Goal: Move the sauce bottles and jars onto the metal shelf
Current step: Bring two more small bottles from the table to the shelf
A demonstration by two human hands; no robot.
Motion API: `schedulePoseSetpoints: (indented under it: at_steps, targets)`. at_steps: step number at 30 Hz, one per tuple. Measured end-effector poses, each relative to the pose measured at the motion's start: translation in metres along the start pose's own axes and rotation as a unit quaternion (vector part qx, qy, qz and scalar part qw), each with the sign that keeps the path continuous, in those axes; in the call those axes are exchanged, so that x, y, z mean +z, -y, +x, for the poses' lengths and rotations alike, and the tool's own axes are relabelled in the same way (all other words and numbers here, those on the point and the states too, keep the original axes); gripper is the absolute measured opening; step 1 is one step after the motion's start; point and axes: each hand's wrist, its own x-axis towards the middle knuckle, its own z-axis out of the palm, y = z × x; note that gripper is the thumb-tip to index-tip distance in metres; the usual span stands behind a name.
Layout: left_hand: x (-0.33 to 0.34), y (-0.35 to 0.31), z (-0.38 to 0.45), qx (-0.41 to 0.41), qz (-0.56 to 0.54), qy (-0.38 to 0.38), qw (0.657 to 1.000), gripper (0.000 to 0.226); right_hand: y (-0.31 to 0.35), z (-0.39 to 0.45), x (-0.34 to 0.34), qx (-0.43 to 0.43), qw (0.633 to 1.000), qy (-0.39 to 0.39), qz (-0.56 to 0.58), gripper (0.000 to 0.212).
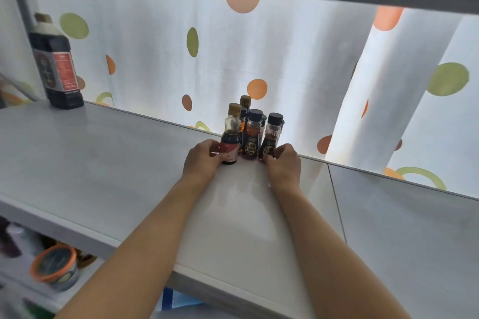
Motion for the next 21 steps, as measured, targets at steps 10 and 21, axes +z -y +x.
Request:
schedulePoseSetpoints:
  at_steps: [10, 21]
  targets:
    - [0.0, 0.002, -0.001, -0.012, 0.0, -0.02, 1.0, 0.032, 0.0, -0.005, -0.006, -0.032, 0.997, 0.039, -0.056, 0.007]
    - [0.005, 0.003, -0.009, -0.016, 0.199, -0.048, 0.979, 0.013, 0.01, -0.044, -0.028, -0.103, 0.965, 0.148, -0.188, 0.024]
